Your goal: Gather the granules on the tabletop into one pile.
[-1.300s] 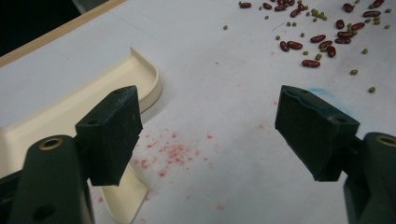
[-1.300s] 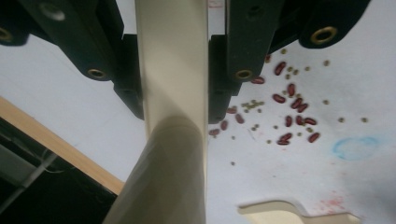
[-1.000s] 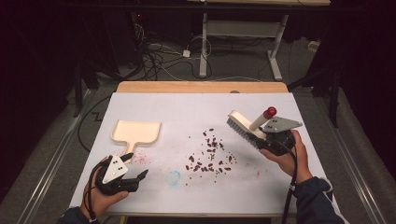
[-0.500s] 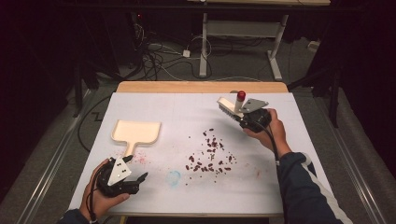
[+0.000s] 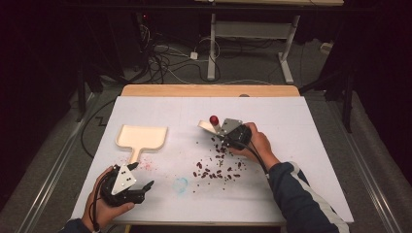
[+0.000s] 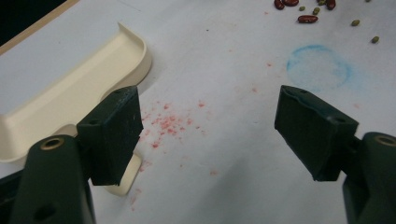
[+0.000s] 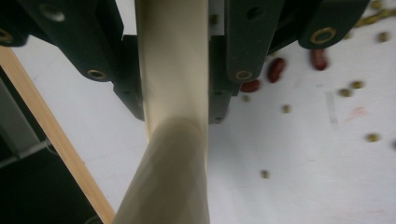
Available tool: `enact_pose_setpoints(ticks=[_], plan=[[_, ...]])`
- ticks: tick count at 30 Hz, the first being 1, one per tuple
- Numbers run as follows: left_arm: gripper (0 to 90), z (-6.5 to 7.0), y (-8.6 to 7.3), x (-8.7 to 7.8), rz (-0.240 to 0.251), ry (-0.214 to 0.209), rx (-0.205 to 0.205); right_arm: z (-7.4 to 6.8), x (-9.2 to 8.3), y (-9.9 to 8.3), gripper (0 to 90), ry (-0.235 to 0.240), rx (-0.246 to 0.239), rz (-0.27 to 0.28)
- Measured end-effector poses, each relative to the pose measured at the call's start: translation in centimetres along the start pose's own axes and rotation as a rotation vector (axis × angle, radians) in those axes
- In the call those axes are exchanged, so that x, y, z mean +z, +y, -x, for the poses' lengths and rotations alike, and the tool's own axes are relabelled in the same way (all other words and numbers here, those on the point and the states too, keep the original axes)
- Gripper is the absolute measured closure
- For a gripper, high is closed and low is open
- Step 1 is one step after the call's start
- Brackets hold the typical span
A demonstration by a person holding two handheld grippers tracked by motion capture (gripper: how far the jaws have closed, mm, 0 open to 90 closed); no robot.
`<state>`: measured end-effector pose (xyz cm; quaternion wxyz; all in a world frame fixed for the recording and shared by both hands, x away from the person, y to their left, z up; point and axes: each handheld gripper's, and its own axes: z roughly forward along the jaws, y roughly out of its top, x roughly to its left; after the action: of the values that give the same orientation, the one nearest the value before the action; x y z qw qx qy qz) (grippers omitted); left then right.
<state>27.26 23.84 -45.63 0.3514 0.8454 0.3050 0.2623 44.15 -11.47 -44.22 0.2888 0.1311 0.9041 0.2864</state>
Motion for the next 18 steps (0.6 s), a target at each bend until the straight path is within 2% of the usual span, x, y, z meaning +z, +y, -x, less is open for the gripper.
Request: enact_pose_setpoints(ticks=[1, 2, 3, 4, 6, 7, 8, 11, 14, 15, 16, 18], plan=[[22.8, 0.0, 0.0, 0.0, 0.0, 0.001, -0.002, -0.5, -0.1, -0.1, 67.7, 0.01, -0.004, 0.013], [22.7, 0.0, 0.0, 0.0, 0.0, 0.003, -0.003, -1.5, -0.7, -0.6, 67.5, 0.05, -0.042, 0.033], [22.7, 0.0, 0.1, 0.0, 0.003, 0.001, -0.003, -1.5, -0.7, -0.6, 67.5, 0.05, -0.042, 0.033], [22.4, 0.0, 0.1, -0.1, 0.006, -0.002, -0.005, -1.6, -0.9, -0.9, 67.4, 0.062, -0.089, 0.033], [22.4, 0.1, 0.1, -0.1, 0.009, -0.005, -0.001, -1.8, -1.6, -1.4, 67.4, 0.073, -0.125, 0.042], [22.4, 0.1, 0.2, -0.1, 0.008, -0.006, 0.0, -2.2, -2.1, -1.7, 67.4, 0.089, -0.078, 0.054], [22.4, 0.1, 0.2, -0.1, 0.007, -0.008, -0.001, -2.0, -3.0, -2.1, 67.6, 0.094, -0.113, 0.07], [22.4, 0.2, 0.3, 0.0, 0.007, -0.011, -0.004, -2.4, -3.7, -2.4, 67.6, 0.12, -0.095, 0.097], [22.4, 0.4, 0.4, 0.0, 0.009, -0.012, -0.005, -3.0, -4.3, -2.6, 67.6, 0.091, -0.096, 0.098], [22.4, 0.5, 0.5, 0.1, 0.006, -0.009, 0.0, -3.0, -4.4, -2.6, 67.7, 0.066, -0.086, 0.107], [22.4, 0.5, 0.5, 0.2, 0.003, -0.011, 0.002, -2.7, -4.6, -2.6, 67.8, 0.06, -0.098, 0.111], [22.4, 0.5, 0.5, 0.3, 0.002, -0.013, 0.0, -2.3, -5.1, -2.6, 67.9, 0.03, -0.062, 0.142]])
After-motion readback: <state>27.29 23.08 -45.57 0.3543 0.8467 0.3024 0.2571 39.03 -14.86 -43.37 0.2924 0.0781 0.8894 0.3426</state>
